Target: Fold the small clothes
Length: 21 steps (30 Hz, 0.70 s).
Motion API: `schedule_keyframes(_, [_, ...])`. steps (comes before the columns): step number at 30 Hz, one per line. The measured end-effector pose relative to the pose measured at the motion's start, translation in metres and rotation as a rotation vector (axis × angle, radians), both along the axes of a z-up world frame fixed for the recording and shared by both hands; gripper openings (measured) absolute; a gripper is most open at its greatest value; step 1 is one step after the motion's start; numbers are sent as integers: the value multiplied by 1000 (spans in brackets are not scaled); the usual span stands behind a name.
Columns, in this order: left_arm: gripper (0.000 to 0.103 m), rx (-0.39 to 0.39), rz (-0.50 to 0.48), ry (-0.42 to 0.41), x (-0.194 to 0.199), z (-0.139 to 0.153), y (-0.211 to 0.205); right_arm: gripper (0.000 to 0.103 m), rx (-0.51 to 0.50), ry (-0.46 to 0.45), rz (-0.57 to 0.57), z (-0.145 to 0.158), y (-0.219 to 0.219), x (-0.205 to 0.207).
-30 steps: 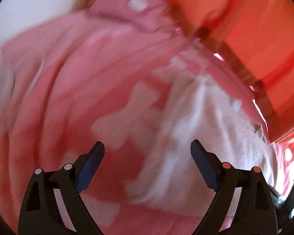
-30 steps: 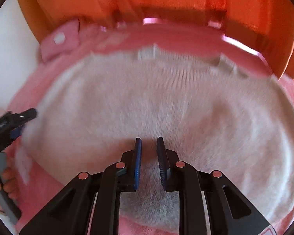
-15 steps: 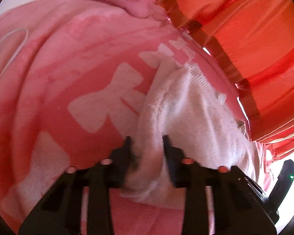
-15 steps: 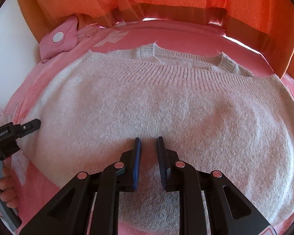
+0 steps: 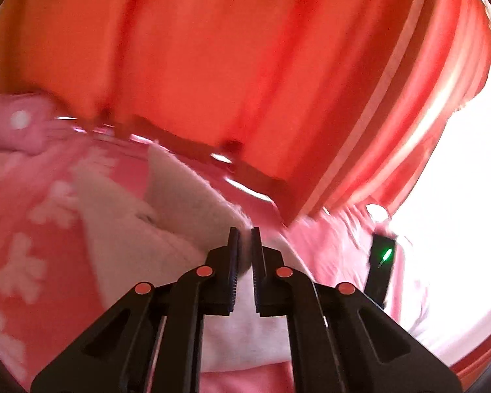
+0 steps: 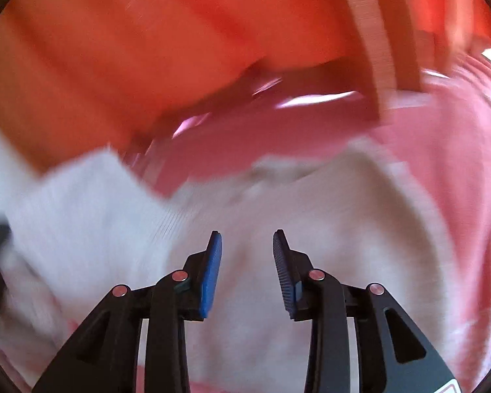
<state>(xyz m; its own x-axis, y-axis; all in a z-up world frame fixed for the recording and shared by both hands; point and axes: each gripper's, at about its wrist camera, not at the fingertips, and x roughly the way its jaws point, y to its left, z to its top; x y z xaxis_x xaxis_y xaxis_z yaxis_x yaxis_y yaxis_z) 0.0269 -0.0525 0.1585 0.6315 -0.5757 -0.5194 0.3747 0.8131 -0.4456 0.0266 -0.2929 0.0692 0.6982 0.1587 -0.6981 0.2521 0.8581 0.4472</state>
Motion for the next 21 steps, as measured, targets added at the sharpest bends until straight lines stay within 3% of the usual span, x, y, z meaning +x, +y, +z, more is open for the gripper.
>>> schedule_keyframes(3, [6,43,-80,84,0,-40,-55,36,19,18,-68,-3,-35,-11])
schedule_keyframes(6, [5,120,-135,178,-7,-92,-95,37,54,19,-45,-7,-48,-17])
schedule_keyframes(9, [6,167,-152,263,-14,-135,-106,52,121,47,29,-16,-45,-13])
schedule_keyframes(13, [11,125,-147,219,-37,-127,-81,65,168,99,167,-26,-26,-4])
schedule_keyframes(15, [29,147,-152,191,-54,-117,-63,67,178,121,207,-29,-16,2])
schedule_keyframes(16, [48,164,-131,175,-60,-114,-53,67,187,139,226,-33,-11,4])
schedule_keyframes(17, [59,174,-112,162,-64,-112,-44,66,191,149,237,-35,-7,5])
schedule_keyframes(21, [63,229,-3,189,-63,-125,-3,67,150,140,280,-29,14,8])
